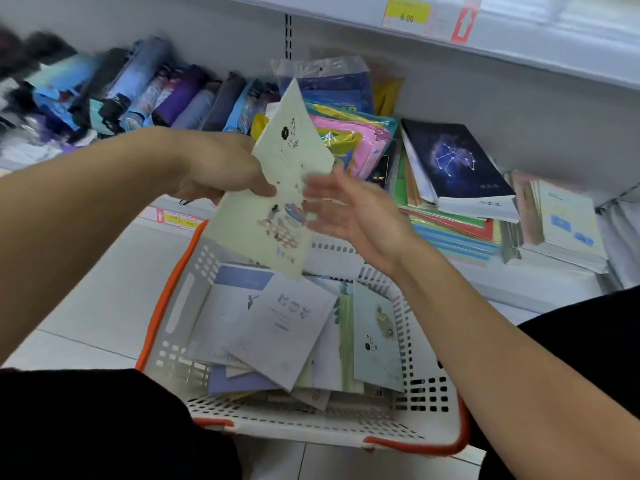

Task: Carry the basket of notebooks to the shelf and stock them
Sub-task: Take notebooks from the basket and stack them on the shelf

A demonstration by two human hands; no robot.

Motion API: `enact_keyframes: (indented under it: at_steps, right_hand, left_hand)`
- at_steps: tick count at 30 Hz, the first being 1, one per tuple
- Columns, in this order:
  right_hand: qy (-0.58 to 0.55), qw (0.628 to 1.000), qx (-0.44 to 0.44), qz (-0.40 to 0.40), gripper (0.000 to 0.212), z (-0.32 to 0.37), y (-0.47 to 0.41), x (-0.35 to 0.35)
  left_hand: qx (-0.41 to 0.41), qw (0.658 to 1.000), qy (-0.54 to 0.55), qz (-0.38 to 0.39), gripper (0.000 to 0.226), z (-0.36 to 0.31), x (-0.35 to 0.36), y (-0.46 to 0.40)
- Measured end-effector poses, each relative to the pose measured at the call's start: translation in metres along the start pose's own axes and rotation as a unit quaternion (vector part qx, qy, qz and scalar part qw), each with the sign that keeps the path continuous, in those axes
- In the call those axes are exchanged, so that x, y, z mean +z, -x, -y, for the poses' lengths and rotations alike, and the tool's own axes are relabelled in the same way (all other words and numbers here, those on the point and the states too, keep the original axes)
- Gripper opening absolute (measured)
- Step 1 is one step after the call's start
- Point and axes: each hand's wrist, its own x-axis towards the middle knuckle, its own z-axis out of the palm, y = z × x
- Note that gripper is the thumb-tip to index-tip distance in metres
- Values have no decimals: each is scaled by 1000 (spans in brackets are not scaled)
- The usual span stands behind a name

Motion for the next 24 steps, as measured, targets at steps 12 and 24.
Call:
enact_keyframes:
  at_steps: [12, 24]
  right_hand:
    - [553, 782, 283, -56, 17, -137, 7, -62]
    - [325, 925, -189, -60, 47, 56, 11, 76]
  left_hand:
    - [-41, 991, -72, -108, 32, 9, -7, 3]
    - [7, 977, 212, -33, 27, -7, -5, 8]
